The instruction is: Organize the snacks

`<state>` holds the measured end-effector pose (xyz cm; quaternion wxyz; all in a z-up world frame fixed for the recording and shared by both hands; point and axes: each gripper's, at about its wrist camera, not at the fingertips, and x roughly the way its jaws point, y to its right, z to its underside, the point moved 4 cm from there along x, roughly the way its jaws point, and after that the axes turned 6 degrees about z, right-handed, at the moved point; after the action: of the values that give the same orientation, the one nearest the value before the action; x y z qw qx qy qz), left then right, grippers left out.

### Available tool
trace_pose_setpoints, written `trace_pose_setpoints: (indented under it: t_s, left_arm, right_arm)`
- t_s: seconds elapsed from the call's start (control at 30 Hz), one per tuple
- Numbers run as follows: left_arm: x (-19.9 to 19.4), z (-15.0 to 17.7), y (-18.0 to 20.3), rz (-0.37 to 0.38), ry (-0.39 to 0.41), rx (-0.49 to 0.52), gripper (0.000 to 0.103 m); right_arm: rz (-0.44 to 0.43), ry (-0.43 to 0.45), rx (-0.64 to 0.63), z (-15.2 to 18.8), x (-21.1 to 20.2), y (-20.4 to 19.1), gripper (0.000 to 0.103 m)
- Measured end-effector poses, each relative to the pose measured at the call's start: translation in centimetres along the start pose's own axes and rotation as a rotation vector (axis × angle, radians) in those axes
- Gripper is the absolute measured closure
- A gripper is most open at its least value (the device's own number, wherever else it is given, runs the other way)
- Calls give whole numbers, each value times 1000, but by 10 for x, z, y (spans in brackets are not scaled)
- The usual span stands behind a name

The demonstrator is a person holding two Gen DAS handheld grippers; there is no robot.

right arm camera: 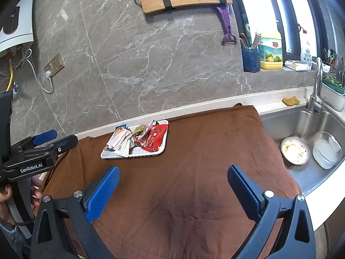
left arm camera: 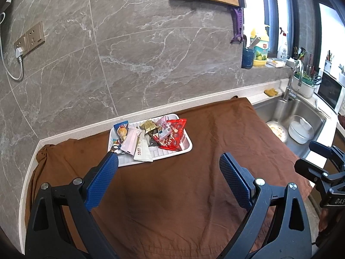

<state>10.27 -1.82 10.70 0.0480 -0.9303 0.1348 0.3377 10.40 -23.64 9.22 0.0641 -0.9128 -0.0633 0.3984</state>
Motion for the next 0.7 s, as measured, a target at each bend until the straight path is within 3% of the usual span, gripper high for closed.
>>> trace_pose_setpoints:
  t_s: [0.37,0.7]
  left_arm:
    - [-8,3,9,10,11,5,7]
    - [-23,4,17,-68,76,56,7]
  right_arm:
    - [-4,8,2,2,-7,7,1]
    - [-17,6,9,5,-10,8,1]
